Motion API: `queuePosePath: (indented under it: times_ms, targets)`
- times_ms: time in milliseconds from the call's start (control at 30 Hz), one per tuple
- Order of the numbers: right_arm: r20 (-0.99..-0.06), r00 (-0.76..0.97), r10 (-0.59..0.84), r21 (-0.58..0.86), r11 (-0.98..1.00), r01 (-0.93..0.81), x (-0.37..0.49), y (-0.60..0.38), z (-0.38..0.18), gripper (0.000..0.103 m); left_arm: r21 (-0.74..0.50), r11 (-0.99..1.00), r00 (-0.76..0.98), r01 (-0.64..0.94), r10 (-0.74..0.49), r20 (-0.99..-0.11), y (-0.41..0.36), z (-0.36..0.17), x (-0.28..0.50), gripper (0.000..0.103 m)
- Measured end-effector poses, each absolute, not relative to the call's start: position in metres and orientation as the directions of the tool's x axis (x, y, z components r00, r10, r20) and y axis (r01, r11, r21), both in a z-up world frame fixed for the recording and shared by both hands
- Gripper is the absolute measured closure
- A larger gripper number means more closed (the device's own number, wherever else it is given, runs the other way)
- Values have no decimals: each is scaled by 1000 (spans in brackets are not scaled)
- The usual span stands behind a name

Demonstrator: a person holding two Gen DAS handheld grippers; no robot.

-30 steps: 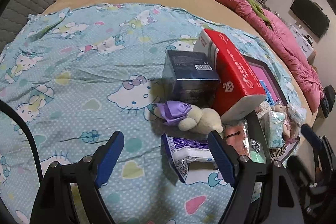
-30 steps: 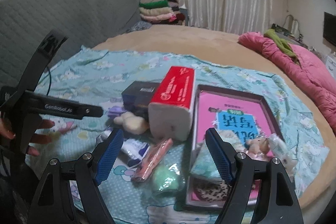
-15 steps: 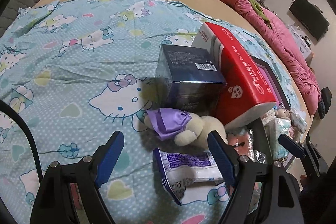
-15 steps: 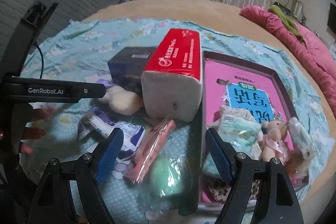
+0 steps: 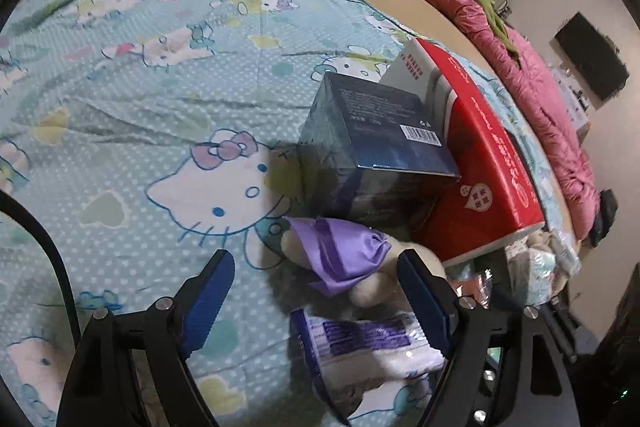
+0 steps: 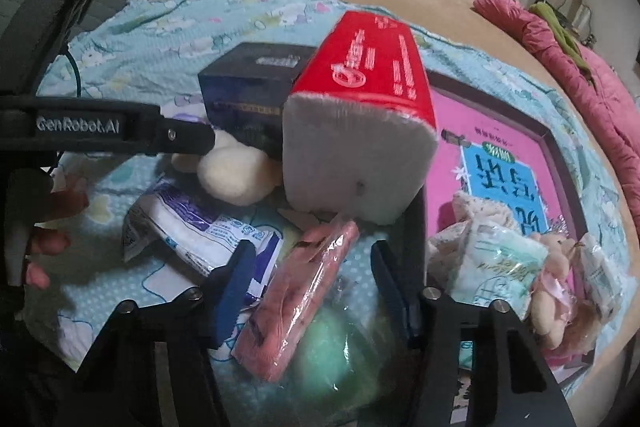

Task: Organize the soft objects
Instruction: 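Grasp the teddy bear with the left tool while the right tool grasps the pink wrapped item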

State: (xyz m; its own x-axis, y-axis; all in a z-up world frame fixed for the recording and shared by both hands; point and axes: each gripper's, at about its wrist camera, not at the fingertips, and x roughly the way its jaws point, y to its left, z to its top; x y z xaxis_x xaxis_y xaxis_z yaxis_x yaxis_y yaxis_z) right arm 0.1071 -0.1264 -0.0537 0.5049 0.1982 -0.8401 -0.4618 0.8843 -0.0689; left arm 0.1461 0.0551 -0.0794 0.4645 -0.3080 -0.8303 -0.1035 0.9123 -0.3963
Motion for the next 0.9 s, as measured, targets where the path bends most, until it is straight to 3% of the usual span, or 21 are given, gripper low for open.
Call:
queuePosePath:
  times_ms: [100,233,367,733,800,900]
  targets:
    - [-846,490,212,-54,879,-473,109,-126,-59,66,-414,904,469,-102,-324,-822,55,-82,151,20]
    - [-848,476,234,-25,878,-478,112,-127,-62,71,-435,896,468,-84,-350,-811,50,-85,156,22]
    - [-840,471,270,23,885,-465,114,-134,-61,74,-505,861,474,-65,-418,-775,47,-87,158,47]
    - [-799,471,374,111,861,-496,107,-144,-47,83,-493,870,512,-19,-415,-752,43,-73,146,67]
    - [-794,466,391,128,856,-500,108,-143,-46,85,-494,869,521,-12,-416,-745,44,-66,139,75]
    - [-820,419,391,153,853,-499,114,-140,-53,85,-478,879,532,0,-404,-744,42,-57,131,75]
